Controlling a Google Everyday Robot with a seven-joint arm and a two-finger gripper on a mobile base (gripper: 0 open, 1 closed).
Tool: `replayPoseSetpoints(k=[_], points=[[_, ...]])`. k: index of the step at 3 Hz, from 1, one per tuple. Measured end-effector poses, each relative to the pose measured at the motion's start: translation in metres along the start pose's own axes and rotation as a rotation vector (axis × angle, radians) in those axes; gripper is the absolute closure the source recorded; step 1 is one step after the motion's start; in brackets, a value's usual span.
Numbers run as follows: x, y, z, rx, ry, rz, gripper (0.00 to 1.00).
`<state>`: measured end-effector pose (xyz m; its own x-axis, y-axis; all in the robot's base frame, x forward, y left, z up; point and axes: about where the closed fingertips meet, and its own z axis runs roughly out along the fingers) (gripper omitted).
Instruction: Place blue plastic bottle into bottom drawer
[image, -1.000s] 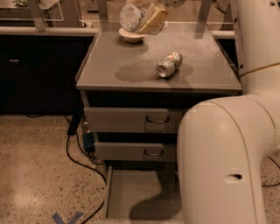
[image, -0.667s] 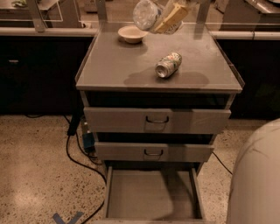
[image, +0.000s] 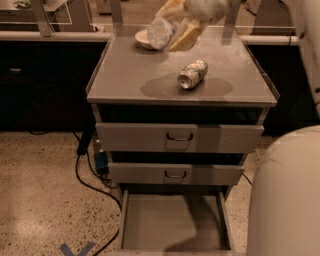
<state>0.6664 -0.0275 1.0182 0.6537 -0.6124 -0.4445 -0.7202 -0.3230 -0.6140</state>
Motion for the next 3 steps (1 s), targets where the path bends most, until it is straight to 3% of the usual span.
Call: replayPoseSetpoints(k=[1,2,3], points=[[0.084,0.003,0.159,-0.039,0.003,-0.087,1.00],[0.113,-0.006,0.209,-0.016,0.030,-0.127,1.00],[0.118,-0.007,0.215,-0.014,0.031,-0.122,1.00]])
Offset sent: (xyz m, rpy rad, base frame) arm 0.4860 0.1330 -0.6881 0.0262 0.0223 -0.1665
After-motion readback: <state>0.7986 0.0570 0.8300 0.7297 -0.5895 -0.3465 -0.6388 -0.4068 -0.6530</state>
